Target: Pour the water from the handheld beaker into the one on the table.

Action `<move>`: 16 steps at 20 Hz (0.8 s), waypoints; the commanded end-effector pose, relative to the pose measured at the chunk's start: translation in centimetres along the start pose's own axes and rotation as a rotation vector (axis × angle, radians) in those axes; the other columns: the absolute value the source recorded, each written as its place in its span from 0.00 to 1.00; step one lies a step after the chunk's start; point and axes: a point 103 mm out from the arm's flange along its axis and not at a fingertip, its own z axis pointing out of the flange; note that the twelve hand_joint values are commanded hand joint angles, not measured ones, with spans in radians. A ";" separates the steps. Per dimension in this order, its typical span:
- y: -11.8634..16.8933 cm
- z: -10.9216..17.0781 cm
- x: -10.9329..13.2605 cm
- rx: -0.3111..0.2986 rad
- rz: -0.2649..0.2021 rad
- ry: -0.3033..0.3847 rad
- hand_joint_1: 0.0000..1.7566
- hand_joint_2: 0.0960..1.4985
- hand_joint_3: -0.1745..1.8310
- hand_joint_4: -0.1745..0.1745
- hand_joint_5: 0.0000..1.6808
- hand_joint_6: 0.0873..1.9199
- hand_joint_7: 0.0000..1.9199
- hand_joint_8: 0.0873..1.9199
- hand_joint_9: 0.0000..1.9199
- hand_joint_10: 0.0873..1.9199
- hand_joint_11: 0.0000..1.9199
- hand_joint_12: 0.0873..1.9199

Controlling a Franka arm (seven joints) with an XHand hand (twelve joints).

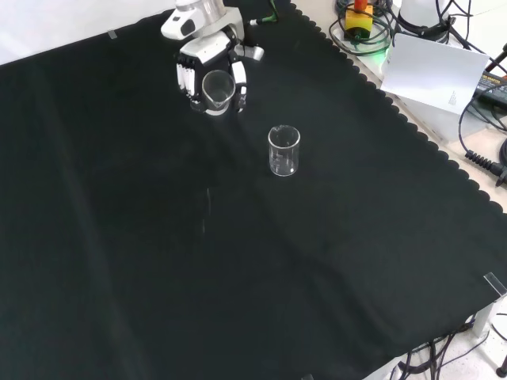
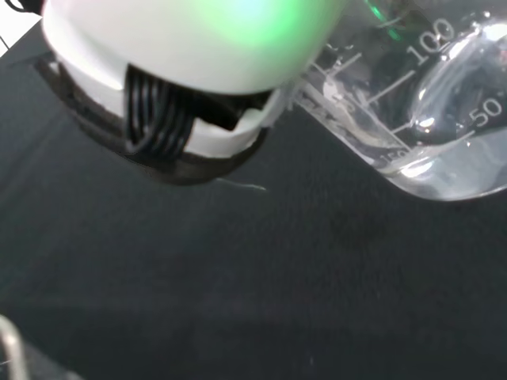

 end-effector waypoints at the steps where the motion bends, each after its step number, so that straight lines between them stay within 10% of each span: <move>1: -4.4 -1.2 0.8 0.075 0.042 0.000 0.88 0.36 0.38 0.00 0.86 0.04 0.77 0.14 0.88 0.00 0.61 0.38; 16: -7.9 1.3 4.8 0.281 0.041 -0.119 0.88 0.35 0.39 0.00 0.87 0.01 0.78 0.14 0.87 0.00 0.61 0.38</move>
